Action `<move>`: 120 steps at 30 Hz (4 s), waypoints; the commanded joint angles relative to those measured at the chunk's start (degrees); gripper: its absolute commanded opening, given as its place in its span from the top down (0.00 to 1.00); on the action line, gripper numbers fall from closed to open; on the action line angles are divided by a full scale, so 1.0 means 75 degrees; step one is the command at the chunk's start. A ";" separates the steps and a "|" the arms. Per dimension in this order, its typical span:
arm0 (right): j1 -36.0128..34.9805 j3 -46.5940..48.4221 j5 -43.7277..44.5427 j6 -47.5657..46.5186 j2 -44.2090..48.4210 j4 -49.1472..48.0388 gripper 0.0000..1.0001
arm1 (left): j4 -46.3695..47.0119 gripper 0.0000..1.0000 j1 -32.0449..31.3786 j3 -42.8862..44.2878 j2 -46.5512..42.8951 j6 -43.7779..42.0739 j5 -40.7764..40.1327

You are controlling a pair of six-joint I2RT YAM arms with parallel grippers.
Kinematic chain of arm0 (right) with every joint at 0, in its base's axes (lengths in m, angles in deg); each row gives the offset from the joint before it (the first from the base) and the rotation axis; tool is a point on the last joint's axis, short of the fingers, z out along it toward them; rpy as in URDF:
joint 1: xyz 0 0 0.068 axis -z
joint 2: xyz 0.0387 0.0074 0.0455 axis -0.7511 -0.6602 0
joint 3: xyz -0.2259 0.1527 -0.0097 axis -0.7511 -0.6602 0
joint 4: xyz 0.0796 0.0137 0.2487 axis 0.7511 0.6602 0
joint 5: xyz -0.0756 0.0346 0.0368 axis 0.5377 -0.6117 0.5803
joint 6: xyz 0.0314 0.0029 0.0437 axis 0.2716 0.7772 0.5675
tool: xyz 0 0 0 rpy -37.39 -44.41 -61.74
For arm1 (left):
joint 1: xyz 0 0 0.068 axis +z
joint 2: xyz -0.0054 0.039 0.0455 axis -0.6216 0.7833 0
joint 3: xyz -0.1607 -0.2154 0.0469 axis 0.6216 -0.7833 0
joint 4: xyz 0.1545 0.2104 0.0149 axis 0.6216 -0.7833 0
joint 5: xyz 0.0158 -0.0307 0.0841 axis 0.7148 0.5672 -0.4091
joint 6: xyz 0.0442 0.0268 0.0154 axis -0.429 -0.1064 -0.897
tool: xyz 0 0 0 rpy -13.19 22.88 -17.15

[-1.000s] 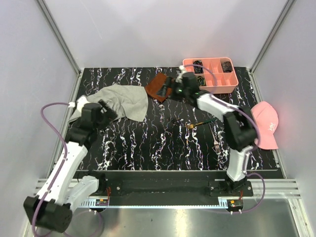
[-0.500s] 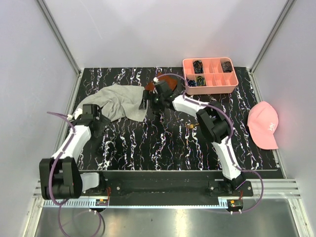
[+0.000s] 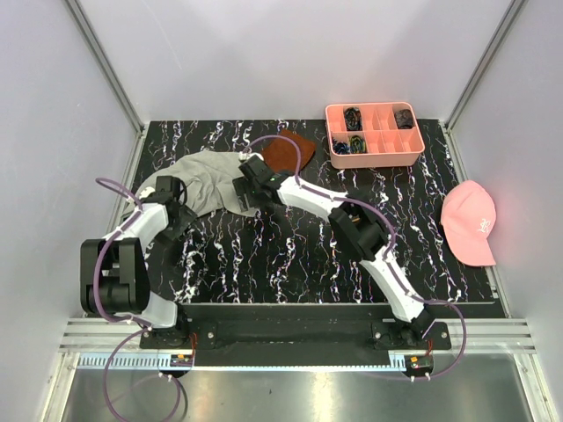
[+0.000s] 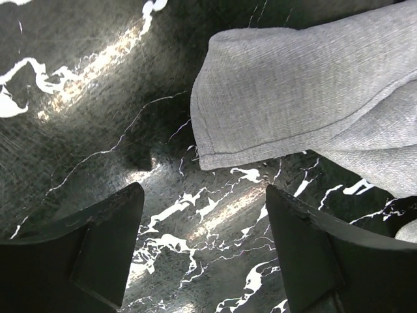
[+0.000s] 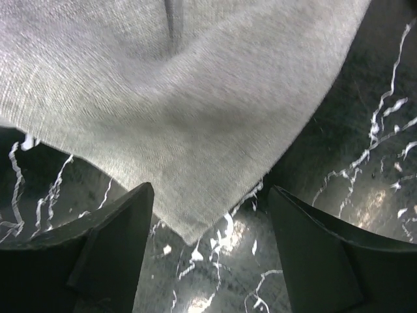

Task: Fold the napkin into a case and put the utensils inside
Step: Pick up the crumpled napkin from the corner of the board, then flatten out the crumpled napkin at the center of the board.

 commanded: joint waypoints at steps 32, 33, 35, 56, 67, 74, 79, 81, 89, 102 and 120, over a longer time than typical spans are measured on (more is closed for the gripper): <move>0.0627 -0.2139 -0.0118 -0.0848 0.1228 0.0134 1.00 | -0.0087 0.25 -0.0249 0.1145 0.1077 -0.1551 -0.0924; 0.0697 -0.2209 -0.0176 -0.0849 0.1263 0.0041 1.00 | -0.0123 0.25 -0.0261 0.1297 0.1182 -0.1586 -0.0994; 0.0780 -0.2420 -0.0306 -0.0907 0.1416 -0.0042 1.00 | -0.0112 0.25 -0.0261 0.1415 0.1253 -0.1679 -0.1041; 0.0909 -0.2807 -0.1056 -0.0884 0.3019 -0.0347 1.00 | -0.0217 1.00 0.0137 0.1322 -0.1890 -0.1833 0.0716; 0.0909 -0.3287 -0.1688 -0.1141 0.6862 -0.0077 1.00 | -0.1598 1.00 0.0583 0.3416 -0.5951 -0.1246 -0.0559; 0.0897 -0.3943 -0.2836 -0.1305 0.9626 -0.0311 1.00 | -0.2924 1.00 0.0186 0.6906 -0.5941 -0.1492 -0.2842; 0.0874 -0.4517 -0.4054 -0.1107 1.0930 -0.0896 1.00 | -0.2843 1.00 -0.0611 0.7895 -0.6105 -0.1949 -0.3689; 0.0885 -0.4752 -0.4196 -0.0849 1.1189 -0.1237 1.00 | -0.2354 1.00 -0.0868 0.7698 -0.6199 -0.2147 -0.3667; 0.0932 -0.4379 -0.1903 -0.0275 0.9811 -0.0841 1.00 | -0.0875 1.00 -0.1058 0.5812 -0.5463 -0.2418 -0.3537; 0.2303 -0.3617 -0.1829 0.0194 0.5532 -0.1811 1.00 | -0.0029 1.00 0.1051 0.5515 0.0893 -0.0885 0.0009; 0.2538 -0.1473 -0.2556 0.0054 0.1664 -0.1472 0.39 | 0.0204 1.00 0.1649 0.6337 0.4089 -0.0929 0.2158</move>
